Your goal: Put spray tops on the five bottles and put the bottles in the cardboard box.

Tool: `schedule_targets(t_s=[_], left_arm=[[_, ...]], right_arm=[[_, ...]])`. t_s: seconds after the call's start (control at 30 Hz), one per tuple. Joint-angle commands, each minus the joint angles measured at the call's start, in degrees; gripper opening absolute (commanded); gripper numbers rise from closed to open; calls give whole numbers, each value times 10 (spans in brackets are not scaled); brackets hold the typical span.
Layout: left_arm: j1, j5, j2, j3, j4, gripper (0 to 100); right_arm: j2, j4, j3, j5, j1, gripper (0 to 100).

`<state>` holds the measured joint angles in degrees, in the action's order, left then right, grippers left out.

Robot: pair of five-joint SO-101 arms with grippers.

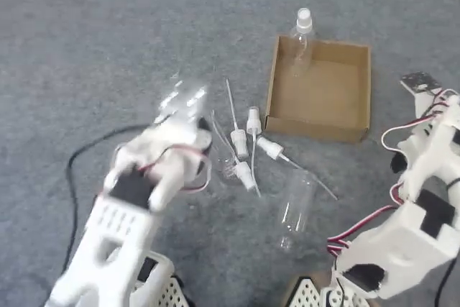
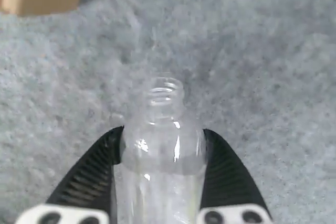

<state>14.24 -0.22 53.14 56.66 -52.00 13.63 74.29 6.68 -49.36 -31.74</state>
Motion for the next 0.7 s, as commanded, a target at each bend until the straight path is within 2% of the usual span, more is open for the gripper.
schedule_targets(t_s=[0.0, 0.1, 0.33, 0.67], left_arm=[[36, 15, -236, -153, 2, 86], [40, 35, -368, -247, 3, 156], [40, 70, -616, -457, -18, 164], [41, 106, -799, -652, -78, 164]], right_arm=[[-69, -28, 21, -6, -7, 6], [-88, -44, 53, -7, -5, 6], [-92, -45, 69, -25, -4, 6], [-92, -46, 69, -26, -7, 6]])
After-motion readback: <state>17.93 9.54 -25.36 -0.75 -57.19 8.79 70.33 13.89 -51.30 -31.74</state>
